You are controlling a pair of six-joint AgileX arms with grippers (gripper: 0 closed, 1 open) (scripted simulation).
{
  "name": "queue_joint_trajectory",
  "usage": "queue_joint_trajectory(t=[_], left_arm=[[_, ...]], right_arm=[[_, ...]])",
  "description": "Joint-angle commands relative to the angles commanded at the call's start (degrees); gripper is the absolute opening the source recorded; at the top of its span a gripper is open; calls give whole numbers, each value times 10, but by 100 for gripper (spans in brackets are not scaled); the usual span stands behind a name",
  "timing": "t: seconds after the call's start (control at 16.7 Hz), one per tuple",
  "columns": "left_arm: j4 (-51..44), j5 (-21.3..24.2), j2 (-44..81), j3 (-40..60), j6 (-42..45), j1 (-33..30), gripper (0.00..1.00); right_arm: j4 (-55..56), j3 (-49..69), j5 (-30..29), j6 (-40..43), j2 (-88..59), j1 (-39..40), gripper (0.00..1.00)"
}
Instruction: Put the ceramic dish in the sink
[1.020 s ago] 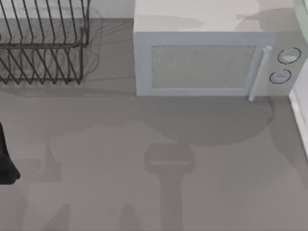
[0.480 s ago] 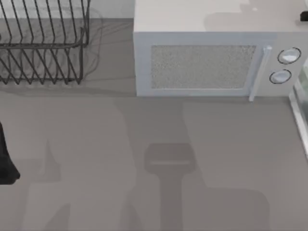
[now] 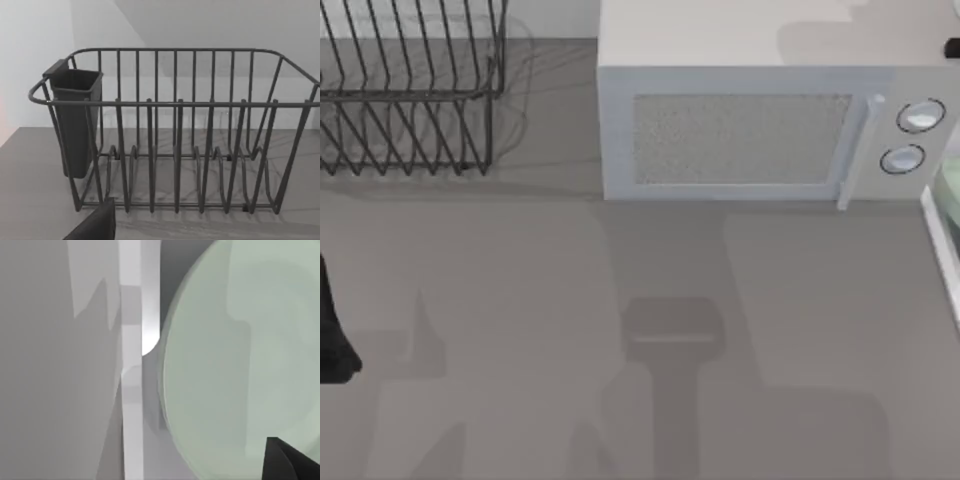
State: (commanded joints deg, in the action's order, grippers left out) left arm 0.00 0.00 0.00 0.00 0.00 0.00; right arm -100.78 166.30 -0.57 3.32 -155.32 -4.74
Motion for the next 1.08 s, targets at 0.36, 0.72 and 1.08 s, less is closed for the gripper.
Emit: queue_joint_trajectory(t=[0.36,0.72,1.08], left_arm=[[0,0,0,0,0,0,100],[0,0,0,0,0,0,100],[0,0,0,0,0,0,100]], right_arm=[[0,0,0,0,0,0,53],[0,0,0,0,0,0,98],[0,0,0,0,0,0,100]])
